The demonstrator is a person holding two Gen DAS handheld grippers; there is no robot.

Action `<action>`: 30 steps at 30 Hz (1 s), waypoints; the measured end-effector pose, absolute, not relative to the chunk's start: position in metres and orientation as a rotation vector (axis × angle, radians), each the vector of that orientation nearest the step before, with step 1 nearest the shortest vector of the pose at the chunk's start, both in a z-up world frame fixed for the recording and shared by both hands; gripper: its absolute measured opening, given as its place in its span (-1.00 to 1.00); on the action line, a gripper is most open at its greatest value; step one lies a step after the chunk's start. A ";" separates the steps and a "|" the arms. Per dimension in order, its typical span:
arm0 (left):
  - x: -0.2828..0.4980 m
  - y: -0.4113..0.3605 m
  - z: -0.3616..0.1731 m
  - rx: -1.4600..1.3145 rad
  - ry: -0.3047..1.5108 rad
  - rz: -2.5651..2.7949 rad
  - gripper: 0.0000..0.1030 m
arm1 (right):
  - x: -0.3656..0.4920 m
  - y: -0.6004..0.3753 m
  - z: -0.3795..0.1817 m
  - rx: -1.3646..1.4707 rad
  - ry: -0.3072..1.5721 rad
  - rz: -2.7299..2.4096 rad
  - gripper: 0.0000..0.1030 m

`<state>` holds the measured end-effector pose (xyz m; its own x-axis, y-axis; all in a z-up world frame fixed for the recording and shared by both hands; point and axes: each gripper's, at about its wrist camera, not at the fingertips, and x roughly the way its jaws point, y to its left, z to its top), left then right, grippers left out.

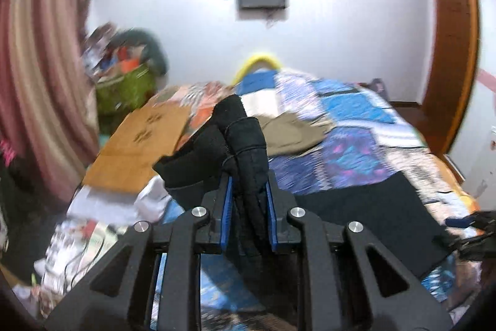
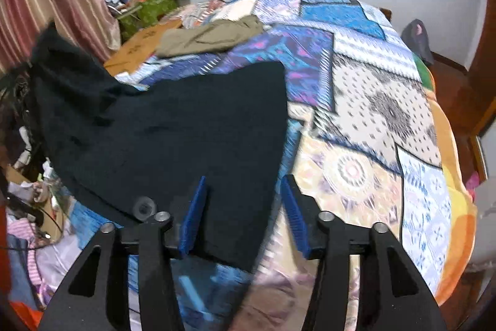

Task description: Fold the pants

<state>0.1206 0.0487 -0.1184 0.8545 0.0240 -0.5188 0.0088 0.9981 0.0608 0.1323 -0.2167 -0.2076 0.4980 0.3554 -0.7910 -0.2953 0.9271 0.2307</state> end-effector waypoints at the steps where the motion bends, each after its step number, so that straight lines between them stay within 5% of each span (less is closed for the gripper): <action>1: 0.121 0.038 -0.114 0.073 0.535 -0.017 -0.64 | 0.133 -0.221 -0.214 0.101 0.984 0.402 -0.02; 14: 0.134 -0.088 -0.109 0.098 0.577 -0.376 -0.73 | 0.133 -0.223 -0.217 0.126 0.946 0.437 0.02; 30: 0.110 -0.157 -0.198 0.157 0.837 -0.569 -0.72 | 0.106 -0.269 -0.193 0.212 0.923 0.354 0.02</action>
<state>0.1099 -0.1572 -0.1982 0.5307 -0.4145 -0.7393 0.5351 0.8403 -0.0869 0.1060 -0.2685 -0.1933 0.5512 0.3867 -0.7393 -0.2074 0.9218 0.3275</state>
